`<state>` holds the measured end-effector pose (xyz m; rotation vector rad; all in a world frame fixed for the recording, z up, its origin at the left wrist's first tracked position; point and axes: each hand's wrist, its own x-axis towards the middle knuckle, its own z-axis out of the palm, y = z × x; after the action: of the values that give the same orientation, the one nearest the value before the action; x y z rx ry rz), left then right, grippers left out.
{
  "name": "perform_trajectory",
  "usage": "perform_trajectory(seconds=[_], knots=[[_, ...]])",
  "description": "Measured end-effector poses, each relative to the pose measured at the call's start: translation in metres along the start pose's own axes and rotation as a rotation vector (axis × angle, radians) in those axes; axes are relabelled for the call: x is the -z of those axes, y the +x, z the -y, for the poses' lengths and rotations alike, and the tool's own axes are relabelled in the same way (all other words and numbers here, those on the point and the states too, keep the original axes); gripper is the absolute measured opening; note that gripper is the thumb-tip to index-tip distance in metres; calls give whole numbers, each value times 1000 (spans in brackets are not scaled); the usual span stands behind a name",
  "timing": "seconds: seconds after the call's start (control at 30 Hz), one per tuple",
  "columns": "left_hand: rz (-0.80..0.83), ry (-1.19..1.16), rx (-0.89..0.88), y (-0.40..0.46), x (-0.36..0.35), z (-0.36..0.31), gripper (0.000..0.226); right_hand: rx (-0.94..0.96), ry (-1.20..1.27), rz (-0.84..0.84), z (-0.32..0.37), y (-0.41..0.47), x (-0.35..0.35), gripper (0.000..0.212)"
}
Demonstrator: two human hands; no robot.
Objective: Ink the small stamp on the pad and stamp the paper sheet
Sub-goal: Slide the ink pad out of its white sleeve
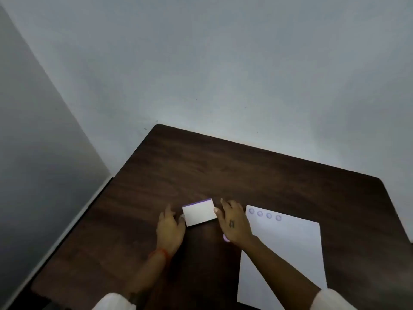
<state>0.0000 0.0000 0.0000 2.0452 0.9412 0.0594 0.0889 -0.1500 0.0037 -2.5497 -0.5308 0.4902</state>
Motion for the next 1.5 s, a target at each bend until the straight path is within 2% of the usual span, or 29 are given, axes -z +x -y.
perform_trajectory(seconds=[0.17, 0.33, 0.5, 0.73, 0.9, 1.17, 1.5], knots=[[81, 15, -13, 5, -8, -6, 36, -56, 44, 48, 6, 13, -9, 43], [84, -13, 13, 0, -14, -9, 41, -35, 15, 78, 10, 14, -10, 45], [41, -37, 58, -5, -13, -16, 46, -10, 16, 1, 15, 9, -9, 44], [-113, -72, 3, -13, 21, -11, 42, 108, 114, -90, 43, 0, -12, 42], [-203, -88, 37, -34, 38, 19, 34, 151, 157, -3, 59, -14, -33, 45], [-184, -28, 143, -53, 40, 60, 37, 136, 141, 202, 64, -39, -64, 49], [-152, 24, 140, -47, 42, 59, 52, 123, 205, 224, 62, -39, -58, 46]])
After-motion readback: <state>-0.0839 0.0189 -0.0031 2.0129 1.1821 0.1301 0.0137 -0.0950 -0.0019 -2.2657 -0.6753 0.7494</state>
